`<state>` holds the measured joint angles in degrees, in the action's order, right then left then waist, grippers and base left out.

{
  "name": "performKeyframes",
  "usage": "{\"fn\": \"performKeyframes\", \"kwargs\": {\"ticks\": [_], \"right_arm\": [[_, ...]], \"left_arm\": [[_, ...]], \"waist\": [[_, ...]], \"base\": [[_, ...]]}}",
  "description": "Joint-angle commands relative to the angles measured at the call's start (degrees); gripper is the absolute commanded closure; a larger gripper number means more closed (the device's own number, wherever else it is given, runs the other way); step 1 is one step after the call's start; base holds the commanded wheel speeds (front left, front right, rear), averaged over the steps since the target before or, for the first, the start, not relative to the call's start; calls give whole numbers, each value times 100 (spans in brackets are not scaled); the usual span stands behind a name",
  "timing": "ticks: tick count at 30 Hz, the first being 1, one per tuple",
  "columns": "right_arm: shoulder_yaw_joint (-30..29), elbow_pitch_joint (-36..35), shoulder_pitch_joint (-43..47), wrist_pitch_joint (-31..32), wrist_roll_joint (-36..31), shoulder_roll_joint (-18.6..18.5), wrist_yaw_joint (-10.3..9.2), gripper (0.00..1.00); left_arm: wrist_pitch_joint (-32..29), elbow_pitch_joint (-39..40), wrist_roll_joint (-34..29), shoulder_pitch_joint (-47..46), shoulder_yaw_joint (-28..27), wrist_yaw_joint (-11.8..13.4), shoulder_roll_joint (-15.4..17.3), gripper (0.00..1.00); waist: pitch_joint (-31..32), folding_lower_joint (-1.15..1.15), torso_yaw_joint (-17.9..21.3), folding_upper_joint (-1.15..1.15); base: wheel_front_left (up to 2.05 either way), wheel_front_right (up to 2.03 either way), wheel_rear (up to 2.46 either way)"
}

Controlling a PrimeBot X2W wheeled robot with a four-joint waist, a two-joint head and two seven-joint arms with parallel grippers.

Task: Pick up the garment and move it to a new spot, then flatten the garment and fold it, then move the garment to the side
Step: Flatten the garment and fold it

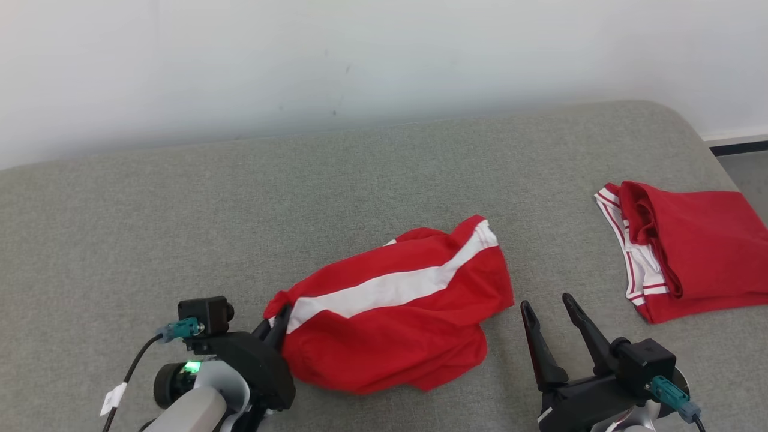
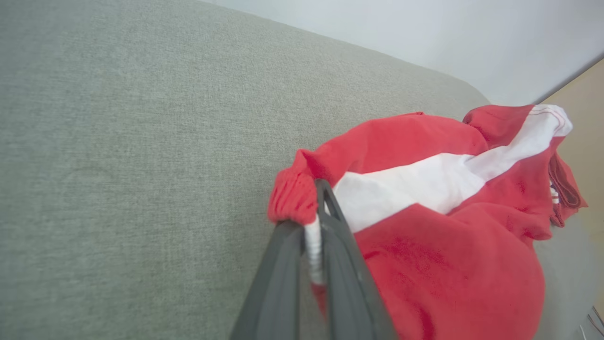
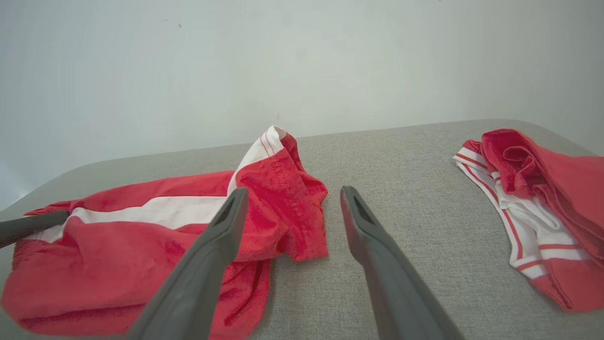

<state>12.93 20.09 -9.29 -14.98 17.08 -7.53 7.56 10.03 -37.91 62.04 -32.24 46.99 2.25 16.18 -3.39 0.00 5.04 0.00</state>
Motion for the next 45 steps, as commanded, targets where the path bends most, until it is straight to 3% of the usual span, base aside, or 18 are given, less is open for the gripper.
{"fn": "performKeyframes", "kwargs": {"ticks": [1,8,26,27,28,36,40,45], "right_arm": [[-3,11,54,-25,18,-49,-16,0],[-24,-5,76,-25,11,-54,-16,0],[-133,-22,98,-25,-14,-2,-16,0],[-136,-23,105,-25,-17,1,-16,0],[-138,-22,111,-25,-20,0,-16,0],[-163,-5,108,-25,-26,12,-16,0],[-161,10,82,-25,-19,-21,-16,0],[-29,50,-128,20,-24,-58,-16,0]], "left_arm": [[63,-20,-104,92,22,63,59,100],[301,-232,-729,-45,233,715,270,100],[359,-4,-440,178,31,740,268,98],[376,46,-387,213,-20,726,268,64],[381,84,-383,236,-40,728,283,0],[492,528,-439,648,-325,806,432,0],[519,1040,-662,1033,-815,865,545,0],[517,1866,-1392,1582,-1657,1015,516,0]], "waist": [[-3,0,17,0],[-7,0,95,0],[4,0,38,0],[10,0,28,0],[17,0,18,0],[96,0,-49,0],[136,0,-114,0],[128,0,-183,0]], "base": [[0,0,0],[0,0,0],[0,0,0],[0,0,0],[0,0,0],[0,0,0],[0,0,0],[0,0,0]]}}
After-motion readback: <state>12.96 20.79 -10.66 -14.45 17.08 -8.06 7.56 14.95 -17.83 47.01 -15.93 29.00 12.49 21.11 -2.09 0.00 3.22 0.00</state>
